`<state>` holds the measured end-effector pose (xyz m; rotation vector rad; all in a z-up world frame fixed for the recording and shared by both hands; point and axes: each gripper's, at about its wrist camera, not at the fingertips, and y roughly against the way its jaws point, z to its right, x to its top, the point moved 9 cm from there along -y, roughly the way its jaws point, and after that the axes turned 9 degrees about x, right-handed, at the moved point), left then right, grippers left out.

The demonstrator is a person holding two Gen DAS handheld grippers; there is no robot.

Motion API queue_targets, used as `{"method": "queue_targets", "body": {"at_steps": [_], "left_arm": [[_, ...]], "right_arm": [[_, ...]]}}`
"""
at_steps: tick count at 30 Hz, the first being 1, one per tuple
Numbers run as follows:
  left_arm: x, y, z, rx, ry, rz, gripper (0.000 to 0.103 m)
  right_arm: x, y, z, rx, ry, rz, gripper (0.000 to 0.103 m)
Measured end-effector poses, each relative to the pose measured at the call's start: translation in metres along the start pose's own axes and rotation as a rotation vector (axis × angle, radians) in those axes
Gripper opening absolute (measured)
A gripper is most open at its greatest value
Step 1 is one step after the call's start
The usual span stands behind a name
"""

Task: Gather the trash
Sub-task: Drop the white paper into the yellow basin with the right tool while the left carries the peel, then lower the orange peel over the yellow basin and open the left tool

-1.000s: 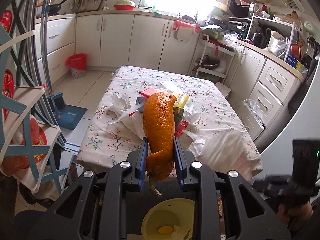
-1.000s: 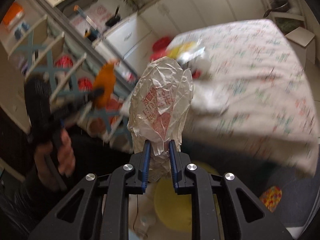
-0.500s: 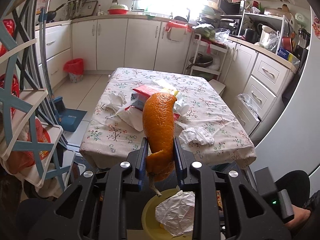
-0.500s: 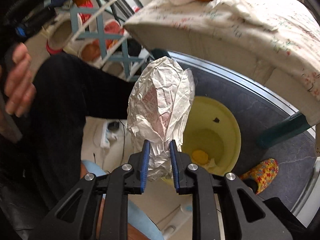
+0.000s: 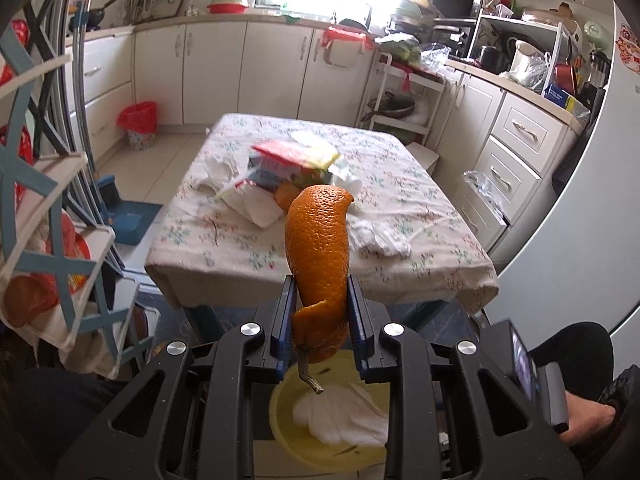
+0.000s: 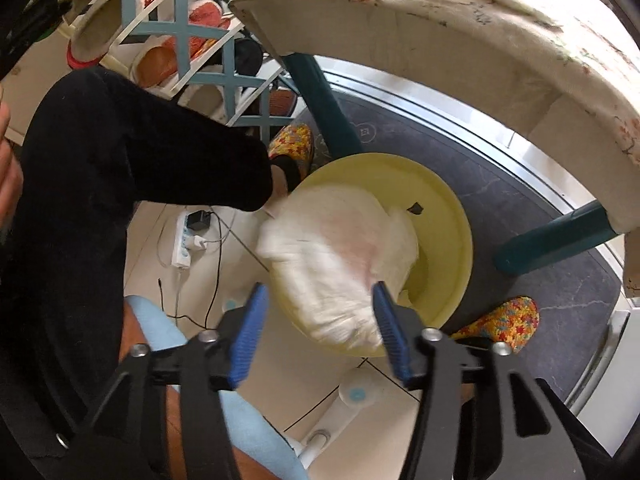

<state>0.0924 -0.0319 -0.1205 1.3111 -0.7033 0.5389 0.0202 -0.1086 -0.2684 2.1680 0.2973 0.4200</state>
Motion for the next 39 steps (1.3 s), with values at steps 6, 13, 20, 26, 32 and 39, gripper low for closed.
{"method": "queue_targets", "body": {"at_steps": [6, 13, 20, 26, 32, 39], "left_arm": [[-0.024, -0.007, 0.006, -0.015, -0.005, -0.060, 0.023], [-0.058, -0.021, 0.019, -0.025, -0.024, -0.166, 0.023], [-0.115, -0.048, 0.041, -0.047, -0.087, -0.374, 0.023], [-0.160, -0.068, 0.056, -0.082, -0.146, -0.551, 0.026], [-0.164, -0.069, 0.057, -0.059, -0.187, -0.550, 0.043], [-0.136, -0.064, 0.041, 0.002, -0.145, -0.442, 0.048]], "right_arm": [[0.005, 0.015, 0.007, -0.013, -0.049, 0.074, 0.059], [0.015, 0.054, 0.030, -0.067, -0.164, 0.259, 0.064], [0.021, 0.102, 0.061, -0.094, -0.306, 0.480, 0.067], [0.026, 0.123, 0.061, -0.099, -0.305, 0.579, 0.067], [0.031, 0.127, 0.064, -0.099, -0.303, 0.597, 0.068], [0.029, 0.128, 0.063, -0.104, -0.298, 0.603, 0.070]]}}
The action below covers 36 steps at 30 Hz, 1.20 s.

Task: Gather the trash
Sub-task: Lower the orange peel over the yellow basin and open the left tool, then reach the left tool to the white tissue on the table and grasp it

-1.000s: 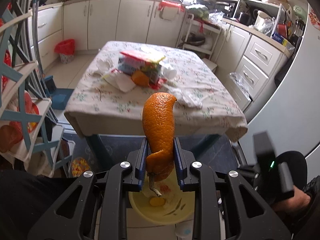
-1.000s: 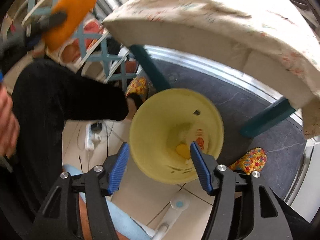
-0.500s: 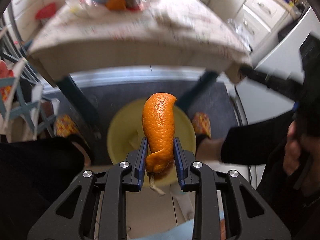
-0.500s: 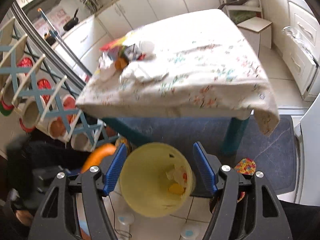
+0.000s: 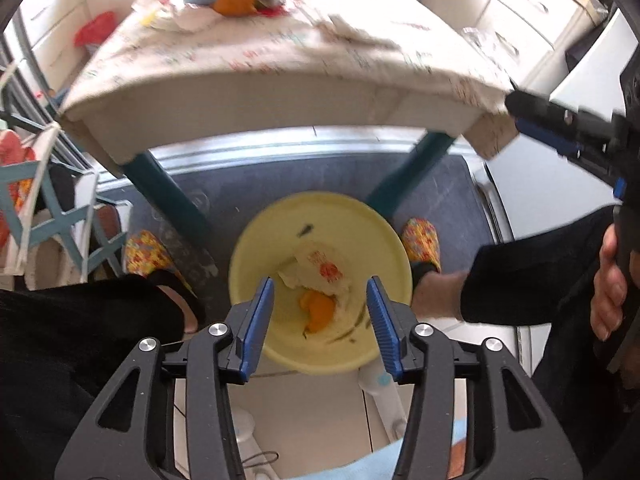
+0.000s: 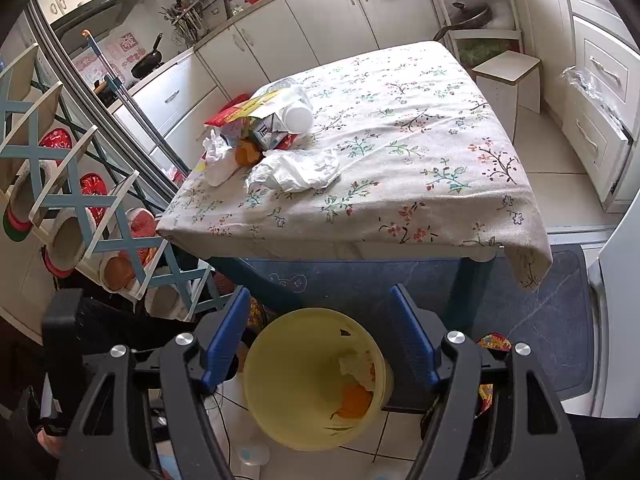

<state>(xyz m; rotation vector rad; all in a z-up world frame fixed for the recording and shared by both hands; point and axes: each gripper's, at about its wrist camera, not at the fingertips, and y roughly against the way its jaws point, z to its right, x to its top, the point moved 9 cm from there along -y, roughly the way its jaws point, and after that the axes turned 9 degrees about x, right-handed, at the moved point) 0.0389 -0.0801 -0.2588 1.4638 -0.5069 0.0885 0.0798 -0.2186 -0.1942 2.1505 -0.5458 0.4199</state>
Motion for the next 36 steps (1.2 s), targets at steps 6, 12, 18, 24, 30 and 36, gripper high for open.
{"method": "queue_targets", "body": {"at_steps": [6, 12, 18, 24, 30, 36], "left_arm": [[0.017, 0.018, -0.019, 0.036, 0.071, 0.098, 0.053], [0.044, 0.046, -0.050, 0.063, 0.181, 0.221, 0.054], [0.094, 0.058, -0.087, 0.074, 0.281, 0.277, 0.056], [0.142, 0.025, -0.110, 0.073, 0.375, 0.245, 0.056], [0.179, -0.014, -0.119, 0.103, 0.406, 0.210, 0.056], [0.203, -0.041, -0.120, 0.124, 0.399, 0.189, 0.056]], "right_arm": [[0.001, -0.001, -0.001, -0.001, 0.009, 0.003, 0.070], [0.010, -0.003, -0.010, -0.001, 0.054, 0.011, 0.070], [0.038, -0.021, -0.030, 0.023, 0.126, 0.006, 0.071], [0.062, -0.044, -0.036, 0.035, 0.146, 0.005, 0.072], [0.070, -0.054, -0.030, 0.030, 0.125, 0.017, 0.072], [0.081, -0.057, -0.020, 0.022, 0.103, 0.032, 0.073]]}}
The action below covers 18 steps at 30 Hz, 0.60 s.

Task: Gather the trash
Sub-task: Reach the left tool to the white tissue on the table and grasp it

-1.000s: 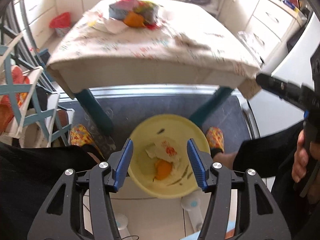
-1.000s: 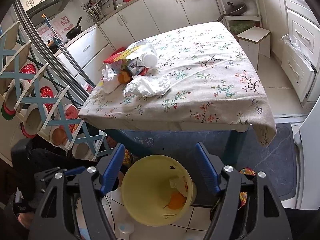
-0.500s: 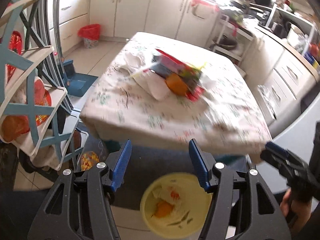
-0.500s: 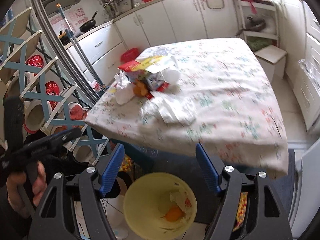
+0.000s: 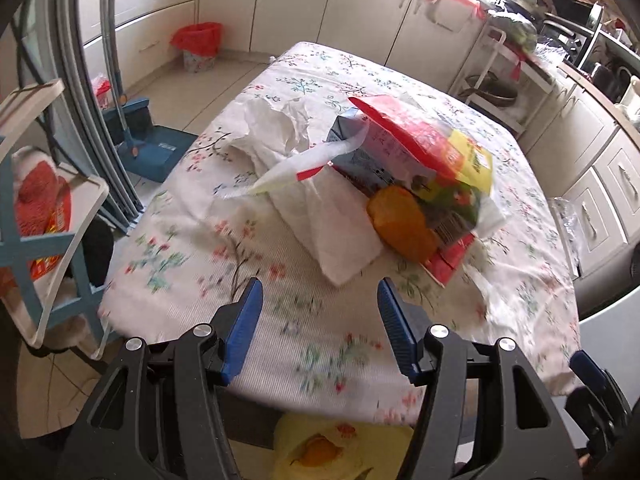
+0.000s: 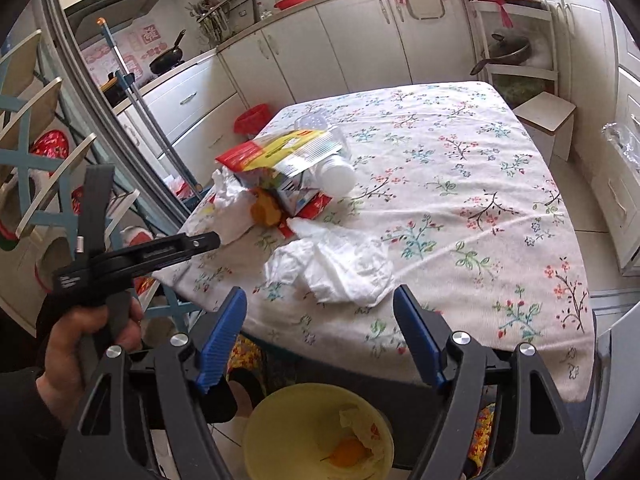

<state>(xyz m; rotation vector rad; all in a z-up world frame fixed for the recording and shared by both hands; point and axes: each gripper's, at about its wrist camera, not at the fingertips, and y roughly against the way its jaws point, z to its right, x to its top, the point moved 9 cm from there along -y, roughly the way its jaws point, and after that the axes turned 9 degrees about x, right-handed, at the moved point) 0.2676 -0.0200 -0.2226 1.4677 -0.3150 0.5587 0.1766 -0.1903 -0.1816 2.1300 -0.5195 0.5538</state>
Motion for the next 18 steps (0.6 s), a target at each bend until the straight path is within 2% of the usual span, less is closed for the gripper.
{"method": "queue_targets", "body": {"at_steps": [8, 10, 11, 12, 14, 18], "left_arm": [[0.024, -0.023, 0.004, 0.043, -0.020, 0.027, 0.055], [0.027, -0.025, 0.007, 0.038, -0.039, 0.034, 0.032], [0.027, -0.027, 0.010, 0.025, -0.054, 0.024, 0.013], [0.027, -0.028, 0.010, 0.019, -0.060, 0.017, 0.005], [0.026, -0.028, 0.009, 0.018, -0.075, 0.008, 0.001], [0.023, -0.017, 0.004, 0.001, -0.090, 0.013, 0.000]], "right_arm": [[0.006, -0.014, 0.007, 0.007, -0.032, -0.019, 0.073], [0.005, -0.017, 0.007, 0.007, -0.029, -0.029, 0.073], [0.004, -0.018, 0.007, 0.007, -0.030, -0.035, 0.073], [0.004, -0.019, 0.007, 0.007, -0.031, -0.041, 0.073], [0.003, -0.020, 0.009, 0.006, -0.035, -0.047, 0.073], [0.002, -0.020, 0.009, 0.002, -0.038, -0.049, 0.073]]}}
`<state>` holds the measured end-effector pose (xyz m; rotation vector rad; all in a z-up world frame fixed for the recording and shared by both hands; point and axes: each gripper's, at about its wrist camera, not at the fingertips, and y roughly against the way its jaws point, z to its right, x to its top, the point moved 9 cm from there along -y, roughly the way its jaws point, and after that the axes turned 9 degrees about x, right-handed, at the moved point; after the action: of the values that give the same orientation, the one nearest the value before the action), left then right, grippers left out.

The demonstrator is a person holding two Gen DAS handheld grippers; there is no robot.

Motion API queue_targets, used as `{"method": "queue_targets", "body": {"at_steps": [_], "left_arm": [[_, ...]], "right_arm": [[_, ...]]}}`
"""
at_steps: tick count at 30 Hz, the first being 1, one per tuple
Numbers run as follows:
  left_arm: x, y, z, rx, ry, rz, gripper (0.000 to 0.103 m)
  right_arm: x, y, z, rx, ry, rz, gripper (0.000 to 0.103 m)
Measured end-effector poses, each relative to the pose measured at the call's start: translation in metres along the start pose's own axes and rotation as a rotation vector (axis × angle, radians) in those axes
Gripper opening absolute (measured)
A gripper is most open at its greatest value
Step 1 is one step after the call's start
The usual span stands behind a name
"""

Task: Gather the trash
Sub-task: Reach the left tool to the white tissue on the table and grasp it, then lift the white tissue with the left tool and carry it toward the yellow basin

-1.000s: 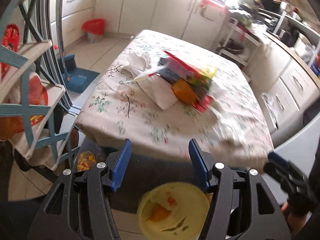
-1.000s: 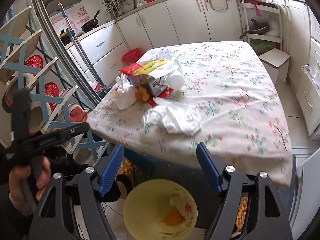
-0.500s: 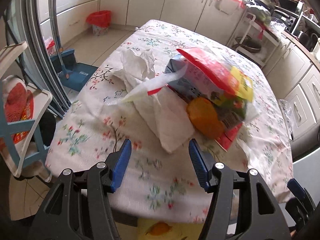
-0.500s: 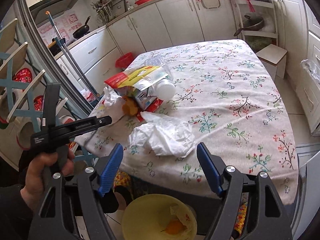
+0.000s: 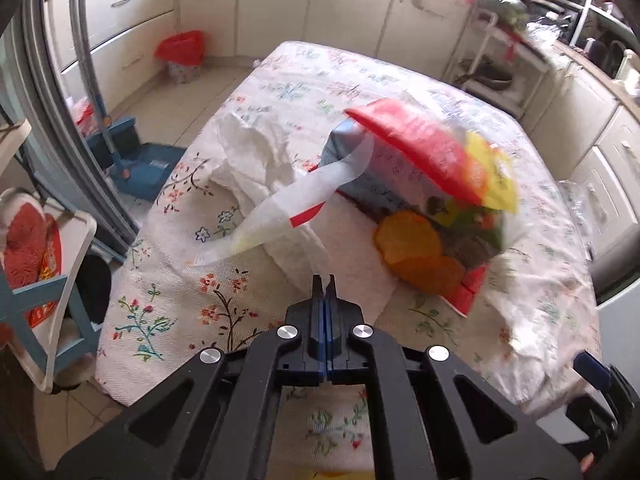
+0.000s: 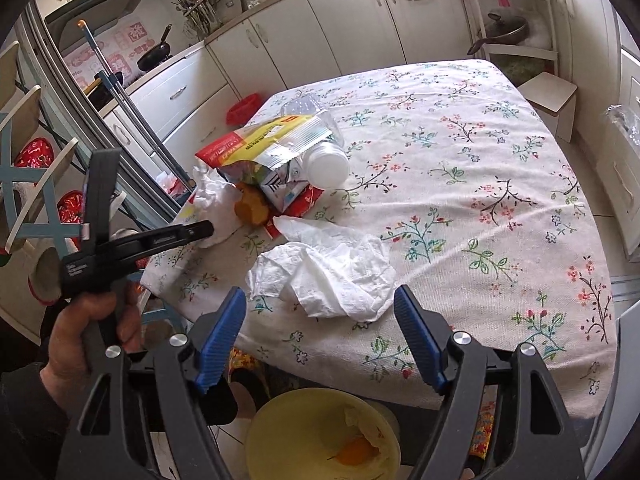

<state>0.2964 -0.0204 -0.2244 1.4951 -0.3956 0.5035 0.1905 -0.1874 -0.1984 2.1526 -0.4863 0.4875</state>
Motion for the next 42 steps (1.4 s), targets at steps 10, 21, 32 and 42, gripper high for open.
{"method": "queue_targets", "body": {"at_steps": [10, 21, 32, 42], "left_arm": [[-0.017, 0.043, -0.029, 0.034, -0.144, -0.029, 0.000], [-0.032, 0.031, -0.047, 0.077, -0.197, -0.115, 0.031], [-0.014, 0.030, -0.042, 0.021, -0.091, -0.090, 0.069], [-0.013, 0.023, -0.030, 0.122, -0.104, -0.062, 0.072]], "right_arm": [[-0.003, -0.004, -0.001, -0.023, 0.007, -0.007, 0.073], [0.001, -0.022, -0.001, -0.045, 0.014, -0.024, 0.073], [0.002, -0.026, -0.002, -0.028, 0.003, -0.037, 0.073], [0.001, -0.025, 0.003, -0.034, 0.001, -0.041, 0.073]]}}
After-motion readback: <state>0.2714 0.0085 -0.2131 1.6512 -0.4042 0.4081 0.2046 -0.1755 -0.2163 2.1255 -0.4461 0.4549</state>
